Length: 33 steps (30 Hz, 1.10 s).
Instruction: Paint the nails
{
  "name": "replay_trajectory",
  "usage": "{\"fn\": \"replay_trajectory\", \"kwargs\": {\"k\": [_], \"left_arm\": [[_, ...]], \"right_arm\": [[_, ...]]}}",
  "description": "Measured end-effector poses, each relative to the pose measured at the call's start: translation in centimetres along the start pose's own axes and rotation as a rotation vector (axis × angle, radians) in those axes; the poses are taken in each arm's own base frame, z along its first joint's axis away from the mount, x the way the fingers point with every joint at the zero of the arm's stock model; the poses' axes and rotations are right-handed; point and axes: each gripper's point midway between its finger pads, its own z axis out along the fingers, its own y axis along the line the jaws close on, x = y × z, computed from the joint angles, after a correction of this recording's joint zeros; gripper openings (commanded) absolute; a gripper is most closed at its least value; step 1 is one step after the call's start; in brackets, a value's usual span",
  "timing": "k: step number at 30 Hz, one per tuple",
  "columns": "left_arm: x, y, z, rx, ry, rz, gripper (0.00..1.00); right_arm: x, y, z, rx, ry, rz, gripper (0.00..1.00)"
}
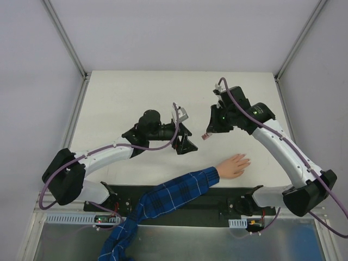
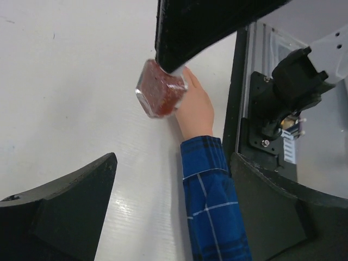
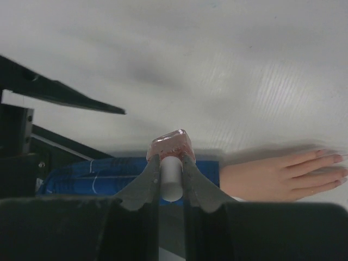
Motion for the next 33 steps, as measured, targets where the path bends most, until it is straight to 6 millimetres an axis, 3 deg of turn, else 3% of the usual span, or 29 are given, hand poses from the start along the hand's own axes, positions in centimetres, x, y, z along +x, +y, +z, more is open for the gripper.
{"fn": "replay_trajectory", "kwargs": {"k": [5,9,15,33], "left_arm": [[0.4,0.5,1.5,-0.016,-0.006,0.166,0.73],[0.2,-0.2,2.1,-0.004,-0.019,0.267,0.59],[0.4,-1.6,3.3,0.042,-0.02,0.345,0.56],[0.6,-2.0,4.8,0.067,-0.033,0.401,0.32]], "right_arm": [[1.8,2.5,-1.4,-0.06,0.009,-0.005,0.01],[3.2,3.0,-2.6,-0.08,0.0,0.003,0.01],[3.3,3.1,-3.6,-0.077,-0.029,0.052,0.01],[3.0,3.2,-3.3,-0.053,-0.041,0.158,0.01]]}}
